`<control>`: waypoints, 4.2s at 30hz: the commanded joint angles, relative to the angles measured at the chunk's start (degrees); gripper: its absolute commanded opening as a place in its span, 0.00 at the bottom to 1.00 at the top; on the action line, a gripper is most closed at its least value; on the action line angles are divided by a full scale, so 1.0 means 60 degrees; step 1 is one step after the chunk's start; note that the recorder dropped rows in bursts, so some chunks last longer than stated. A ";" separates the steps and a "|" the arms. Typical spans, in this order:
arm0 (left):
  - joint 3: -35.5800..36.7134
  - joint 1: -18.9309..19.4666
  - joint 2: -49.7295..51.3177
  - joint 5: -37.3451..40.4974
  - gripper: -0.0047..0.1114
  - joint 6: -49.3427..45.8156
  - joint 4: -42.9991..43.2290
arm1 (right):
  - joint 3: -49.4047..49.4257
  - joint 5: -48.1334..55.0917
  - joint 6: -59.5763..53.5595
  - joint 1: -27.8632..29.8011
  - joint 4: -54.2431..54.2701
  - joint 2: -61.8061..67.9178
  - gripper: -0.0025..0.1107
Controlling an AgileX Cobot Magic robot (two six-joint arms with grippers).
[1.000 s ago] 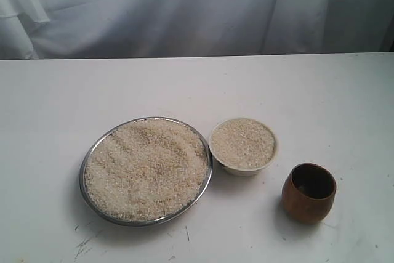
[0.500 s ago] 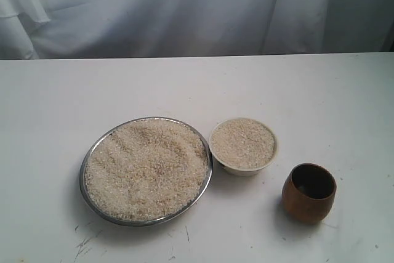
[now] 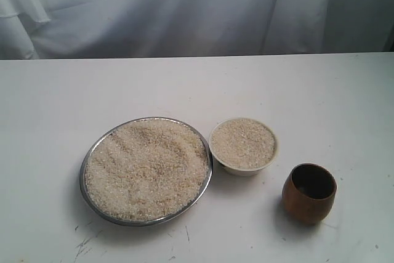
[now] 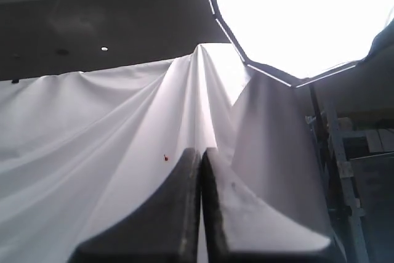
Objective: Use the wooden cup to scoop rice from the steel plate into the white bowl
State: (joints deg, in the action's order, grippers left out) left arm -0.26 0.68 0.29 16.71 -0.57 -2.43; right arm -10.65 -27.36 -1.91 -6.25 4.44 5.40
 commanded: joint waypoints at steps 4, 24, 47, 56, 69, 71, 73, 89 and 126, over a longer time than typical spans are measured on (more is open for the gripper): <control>0.0043 -0.0015 -0.0048 -0.0060 0.04 -0.0009 -0.0007 | -0.2029 0.0116 -0.0058 -0.0024 0.0069 0.3070 0.02; 0.0043 -0.0015 -0.0048 -0.0060 0.04 0.0015 -0.0007 | -0.2361 -0.1390 0.1014 -0.0024 -0.3285 0.9396 0.02; 0.0043 -0.0015 -0.0048 -0.0060 0.04 0.0014 -0.0007 | -0.1658 -0.1923 -0.0926 0.0009 -0.1441 1.1596 0.02; 0.0043 -0.0015 -0.0048 -0.0060 0.04 -0.0012 -0.0007 | -0.1310 -0.1795 -0.0472 0.0009 -0.1417 1.1596 0.02; 0.0043 -0.0015 -0.0048 -0.0060 0.04 0.0009 -0.0007 | -0.1252 0.0587 0.1814 -0.0010 -0.1904 1.1561 0.02; 0.0043 -0.0015 -0.0048 -0.0060 0.04 0.0009 -0.0007 | -0.1252 0.0643 0.2442 -0.0010 -0.1904 1.1556 0.02; 0.0043 -0.0015 -0.0048 -0.0060 0.04 0.0009 -0.0007 | -0.1252 0.0621 0.3163 -0.0023 -0.2090 1.1540 0.02; 0.0043 -0.0015 -0.0048 -0.0060 0.04 0.0012 -0.0007 | -0.4341 0.4998 0.5074 -0.1113 -0.5232 1.1540 0.02; 0.0043 -0.0015 -0.0048 -0.0060 0.04 -0.0008 -0.0007 | -0.5719 1.0151 -0.1828 -0.3341 0.0581 1.3072 0.82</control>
State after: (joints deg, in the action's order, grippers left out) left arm -0.26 0.68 0.29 16.71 -0.57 -2.43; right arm -45.14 35.29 -13.38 -26.24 8.82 82.18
